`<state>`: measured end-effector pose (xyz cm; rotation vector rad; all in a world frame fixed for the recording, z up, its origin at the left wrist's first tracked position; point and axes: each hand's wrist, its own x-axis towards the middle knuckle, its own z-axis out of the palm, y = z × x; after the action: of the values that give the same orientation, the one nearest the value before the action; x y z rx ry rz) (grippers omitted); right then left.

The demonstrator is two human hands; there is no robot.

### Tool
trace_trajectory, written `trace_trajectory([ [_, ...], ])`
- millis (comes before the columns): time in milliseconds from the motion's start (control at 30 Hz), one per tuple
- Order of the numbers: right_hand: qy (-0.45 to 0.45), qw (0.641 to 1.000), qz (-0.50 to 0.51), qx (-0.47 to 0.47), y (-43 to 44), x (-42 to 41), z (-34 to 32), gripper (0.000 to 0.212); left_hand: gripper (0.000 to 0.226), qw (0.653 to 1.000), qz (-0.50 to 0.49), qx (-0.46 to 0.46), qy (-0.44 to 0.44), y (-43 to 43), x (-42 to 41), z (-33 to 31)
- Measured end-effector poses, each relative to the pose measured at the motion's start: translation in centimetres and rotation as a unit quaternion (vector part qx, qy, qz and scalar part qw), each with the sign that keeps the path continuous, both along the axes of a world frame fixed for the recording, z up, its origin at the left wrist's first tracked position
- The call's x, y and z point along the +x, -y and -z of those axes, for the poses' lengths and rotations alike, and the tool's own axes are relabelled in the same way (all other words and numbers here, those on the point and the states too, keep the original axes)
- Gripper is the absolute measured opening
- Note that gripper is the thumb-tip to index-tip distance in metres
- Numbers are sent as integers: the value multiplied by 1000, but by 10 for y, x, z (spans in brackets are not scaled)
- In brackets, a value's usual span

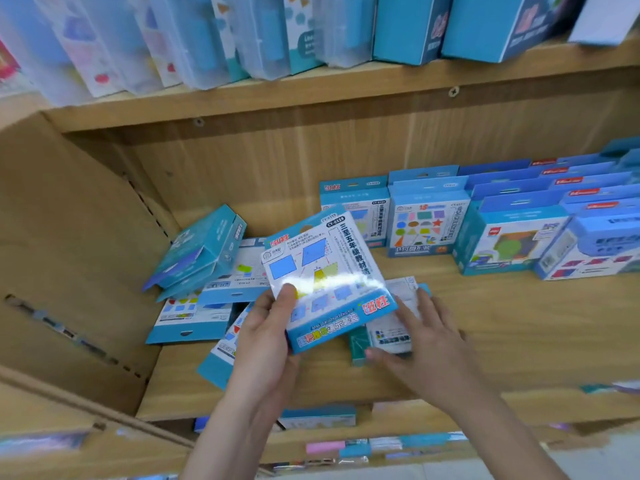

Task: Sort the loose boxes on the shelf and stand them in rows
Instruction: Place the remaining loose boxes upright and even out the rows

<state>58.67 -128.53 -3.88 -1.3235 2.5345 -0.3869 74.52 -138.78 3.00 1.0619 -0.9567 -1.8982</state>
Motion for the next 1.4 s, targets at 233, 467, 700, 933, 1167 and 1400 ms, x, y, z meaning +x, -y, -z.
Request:
trace_trajectory([
  [233,-72,997,-4,-25,-9,3,19,90,25,999,-29,-40,1,10,3,8],
  [467,-13,995,-41,-92,-29,-14,24,79,27,993,-36,-100,43,30,-12,16],
  [700,83,973,-6,-213,-36,-38,31,60,27,978,22,-186,98,71,-74,35],
  [933,138,961,54,-232,-37,-38,35,55,30,935,35,-256,244,100,-95,59],
  [1167,109,969,73,-210,-37,-43,35,87,28,865,63,-336,368,100,-122,47],
  [1400,86,977,73,-179,-39,-45,31,89,36,839,91,-346,410,104,-121,47],
])
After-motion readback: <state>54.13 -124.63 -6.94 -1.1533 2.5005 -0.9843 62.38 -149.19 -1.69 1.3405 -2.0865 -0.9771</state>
